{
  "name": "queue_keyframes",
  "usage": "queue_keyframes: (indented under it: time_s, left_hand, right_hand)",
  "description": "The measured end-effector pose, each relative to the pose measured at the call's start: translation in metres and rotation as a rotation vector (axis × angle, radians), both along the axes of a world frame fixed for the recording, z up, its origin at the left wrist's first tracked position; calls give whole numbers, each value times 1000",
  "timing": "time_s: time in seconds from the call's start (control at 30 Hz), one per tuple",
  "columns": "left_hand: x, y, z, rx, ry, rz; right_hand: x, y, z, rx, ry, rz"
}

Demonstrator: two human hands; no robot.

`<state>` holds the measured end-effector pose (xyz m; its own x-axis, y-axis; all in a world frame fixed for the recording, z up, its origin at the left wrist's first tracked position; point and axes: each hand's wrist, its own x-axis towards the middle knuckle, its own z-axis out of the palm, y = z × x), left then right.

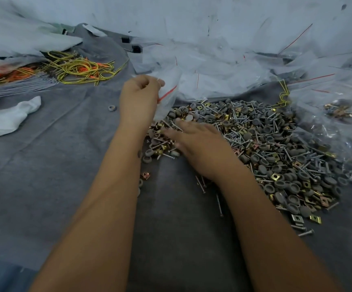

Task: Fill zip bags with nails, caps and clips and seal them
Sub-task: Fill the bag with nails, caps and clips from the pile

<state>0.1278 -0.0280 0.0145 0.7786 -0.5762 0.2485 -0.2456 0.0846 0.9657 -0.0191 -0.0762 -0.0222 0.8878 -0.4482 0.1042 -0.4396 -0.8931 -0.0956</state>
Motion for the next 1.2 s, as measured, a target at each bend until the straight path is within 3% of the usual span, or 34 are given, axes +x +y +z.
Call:
queue_keyframes:
  time_s: [0.17, 0.27, 0.47, 0.73, 0.93, 1.2]
  left_hand:
    - [-15, -5, -14, 41, -5, -14]
    - [-19, -5, -28, 97, -25, 6]
    - [-20, -7, -39, 114, -51, 18]
    - [-18, -10, -46, 137, -96, 1]
    - [-18, -9, -45, 142, -105, -3]
    - [-19, -7, -44, 137, -101, -28]
  right_hand:
    - [-21, -20, 5, 20, -262, -222]
    - [-22, -24, 8, 40, -252, -226]
    - [-14, -4, 12, 216, -244, -30]
    - [-6, 5, 9, 73, -149, 24]
    - [-2, 4, 9, 85, -163, 37]
    - [-9, -4, 8, 340, -516, -116]
